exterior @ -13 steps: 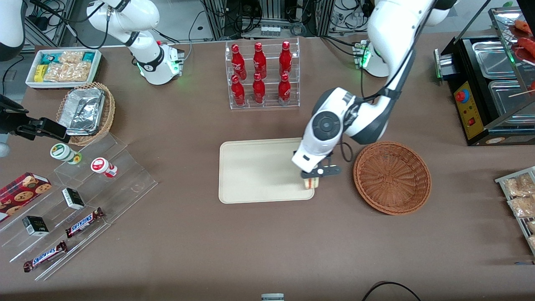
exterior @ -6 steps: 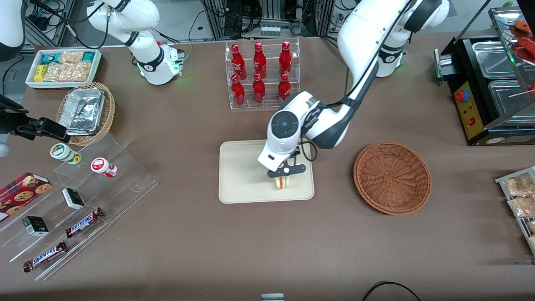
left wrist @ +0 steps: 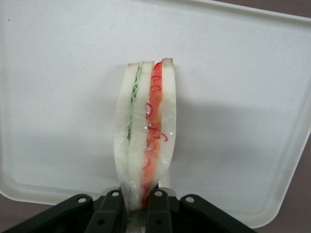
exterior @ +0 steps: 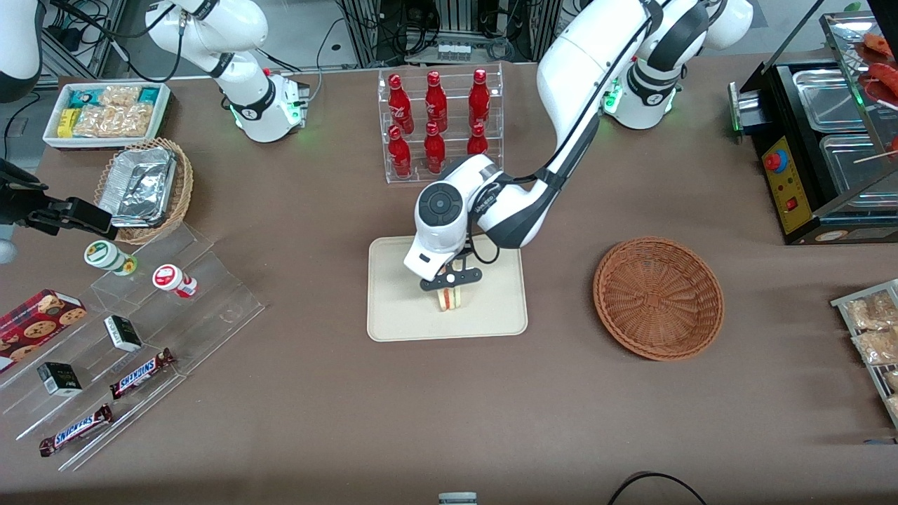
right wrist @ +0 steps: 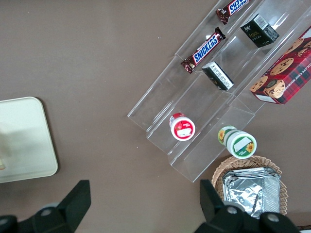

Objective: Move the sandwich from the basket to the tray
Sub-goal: 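Lower the sandwich onto the tray and open the left gripper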

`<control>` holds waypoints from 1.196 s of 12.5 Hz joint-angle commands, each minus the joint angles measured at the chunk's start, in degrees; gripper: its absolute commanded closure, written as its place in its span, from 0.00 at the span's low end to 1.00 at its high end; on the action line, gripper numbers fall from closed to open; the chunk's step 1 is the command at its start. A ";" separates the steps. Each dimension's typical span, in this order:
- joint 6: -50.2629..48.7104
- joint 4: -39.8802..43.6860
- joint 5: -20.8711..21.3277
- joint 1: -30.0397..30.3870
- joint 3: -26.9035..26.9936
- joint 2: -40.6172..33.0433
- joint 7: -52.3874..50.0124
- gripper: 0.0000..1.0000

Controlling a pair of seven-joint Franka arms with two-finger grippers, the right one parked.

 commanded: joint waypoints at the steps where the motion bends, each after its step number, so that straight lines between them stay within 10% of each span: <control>1: -0.84 2.41 0.23 -0.79 1.06 1.08 -1.35 1.00; 10: -0.49 4.60 1.72 -0.88 1.15 3.01 -6.36 1.00; 12: -0.66 4.61 2.33 -1.06 1.15 3.01 -6.19 0.01; 15: -1.28 4.61 3.92 -1.14 1.06 2.22 -6.36 0.00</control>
